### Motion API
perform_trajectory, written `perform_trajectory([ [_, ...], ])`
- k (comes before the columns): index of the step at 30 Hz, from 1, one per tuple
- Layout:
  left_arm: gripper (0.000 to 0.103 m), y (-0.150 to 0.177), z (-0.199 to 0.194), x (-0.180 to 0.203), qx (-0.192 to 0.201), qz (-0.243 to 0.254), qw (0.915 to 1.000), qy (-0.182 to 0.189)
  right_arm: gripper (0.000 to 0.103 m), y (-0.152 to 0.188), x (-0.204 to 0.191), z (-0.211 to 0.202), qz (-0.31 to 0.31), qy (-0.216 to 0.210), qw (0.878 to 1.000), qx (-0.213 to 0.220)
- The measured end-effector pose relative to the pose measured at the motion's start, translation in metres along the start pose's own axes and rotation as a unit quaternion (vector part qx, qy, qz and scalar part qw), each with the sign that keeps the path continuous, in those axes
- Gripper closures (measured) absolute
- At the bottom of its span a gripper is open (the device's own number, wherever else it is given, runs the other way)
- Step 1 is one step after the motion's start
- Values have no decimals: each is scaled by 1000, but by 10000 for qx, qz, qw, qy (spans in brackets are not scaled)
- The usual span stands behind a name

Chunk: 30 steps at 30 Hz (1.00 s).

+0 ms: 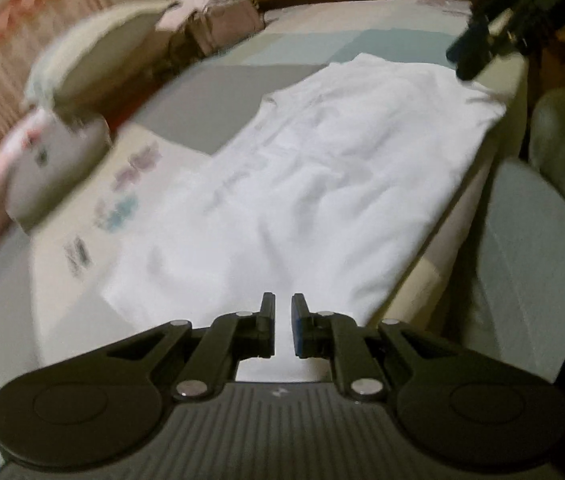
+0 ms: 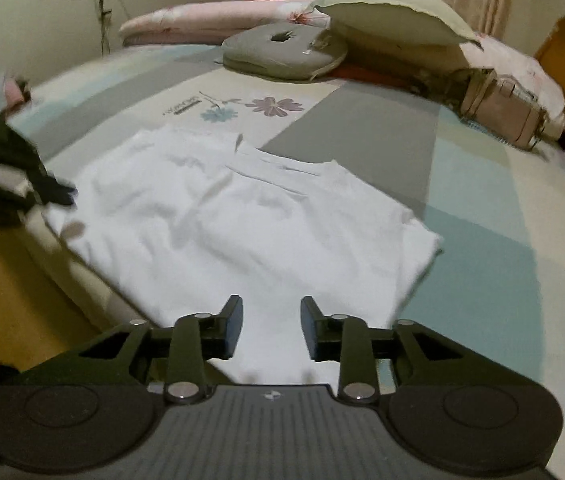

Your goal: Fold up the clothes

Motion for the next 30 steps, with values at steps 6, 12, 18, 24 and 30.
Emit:
perform_trajectory([
  [6, 84, 33, 4, -25, -128, -1172, 9929, 131, 61, 26, 15, 26, 507, 92, 9978, -411],
  [12, 71, -5, 27, -52, 424, -1375, 9891, 299, 48, -13, 35, 11, 774, 179, 9968, 74],
  [18, 56, -40, 49, -79, 952, -1587, 9817, 455, 47, -55, 56, 48, 1180, 480, 9908, 464],
  [24, 57, -34, 63, -98, 965, -2125, 9718, 342, 48, -49, 80, 101, 1579, 826, 9831, 417],
  [30, 67, -27, 78, -116, 974, -2657, 9589, 228, 48, -52, 93, 101, 1680, 824, 9800, 680],
])
Point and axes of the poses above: each gripper's, at about its wrist camera, not at the fingertips, and z roughly the way its jaws point, x to its right, y to its underside, the point moved 3 cm from there along z, roughly the way its jaws point, and after that the axes turned 6 degrees about x, right-handed, at the moved point
